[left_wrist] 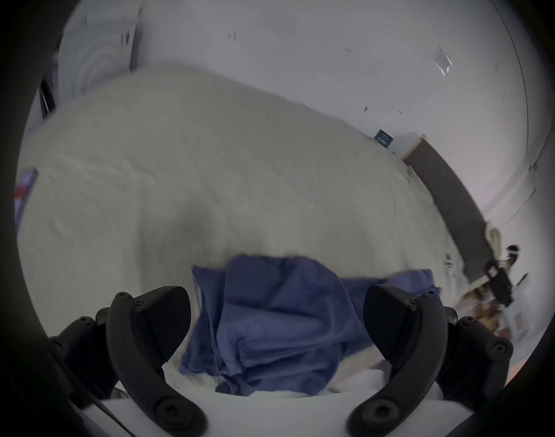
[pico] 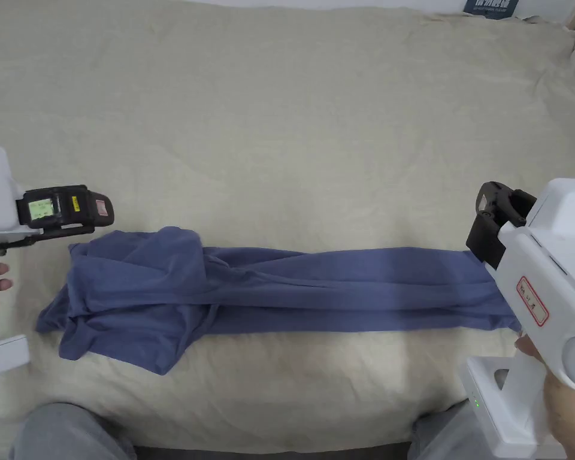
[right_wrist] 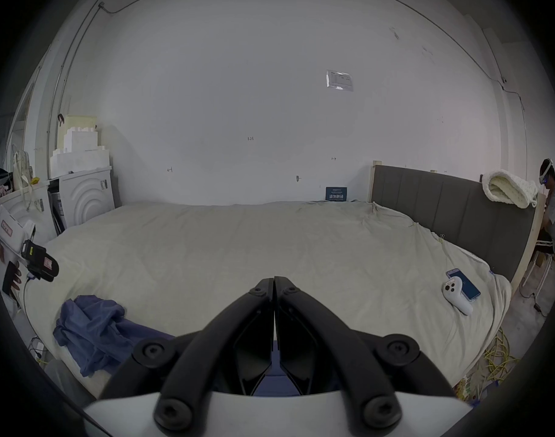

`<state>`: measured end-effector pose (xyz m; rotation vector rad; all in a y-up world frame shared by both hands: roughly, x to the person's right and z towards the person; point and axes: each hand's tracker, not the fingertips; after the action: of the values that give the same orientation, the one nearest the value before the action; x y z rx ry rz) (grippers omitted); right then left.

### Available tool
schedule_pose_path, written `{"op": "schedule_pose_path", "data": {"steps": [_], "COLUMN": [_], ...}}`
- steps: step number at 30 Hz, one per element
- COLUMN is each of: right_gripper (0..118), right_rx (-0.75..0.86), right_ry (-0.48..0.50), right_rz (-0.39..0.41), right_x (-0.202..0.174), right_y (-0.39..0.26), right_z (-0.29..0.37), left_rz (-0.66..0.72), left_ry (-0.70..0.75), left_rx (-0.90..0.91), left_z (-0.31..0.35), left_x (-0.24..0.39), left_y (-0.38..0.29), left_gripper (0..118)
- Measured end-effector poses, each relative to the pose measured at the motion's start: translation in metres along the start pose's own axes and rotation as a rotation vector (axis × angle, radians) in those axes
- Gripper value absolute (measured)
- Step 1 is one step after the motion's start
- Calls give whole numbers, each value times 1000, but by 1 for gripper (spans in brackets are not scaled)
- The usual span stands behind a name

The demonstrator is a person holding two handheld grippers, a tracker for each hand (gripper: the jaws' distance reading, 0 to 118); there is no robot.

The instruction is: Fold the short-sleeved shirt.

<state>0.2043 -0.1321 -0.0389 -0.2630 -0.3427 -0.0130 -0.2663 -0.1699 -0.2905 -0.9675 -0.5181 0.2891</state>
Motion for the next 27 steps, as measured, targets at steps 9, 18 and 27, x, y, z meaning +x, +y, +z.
{"op": "schedule_pose_path", "data": {"steps": [9, 18, 27], "right_gripper": [0, 0, 0], "right_rx": [-34, -59, -76], "right_ry": [-38, -58, -66], "right_rz": [11, 42, 60], "right_x": [-4, -12, -14], "right_y": [-2, -4, -7], "right_z": [-5, -8, -9], "left_rz": [177, 215, 210], "left_ry": [-107, -137, -212], "left_rx": [-263, -299, -324], "left_z": [-40, -60, -72], "left_x": [-64, -81, -72], "left_y": [-6, -8, -16], "left_gripper": [114, 114, 116]}}
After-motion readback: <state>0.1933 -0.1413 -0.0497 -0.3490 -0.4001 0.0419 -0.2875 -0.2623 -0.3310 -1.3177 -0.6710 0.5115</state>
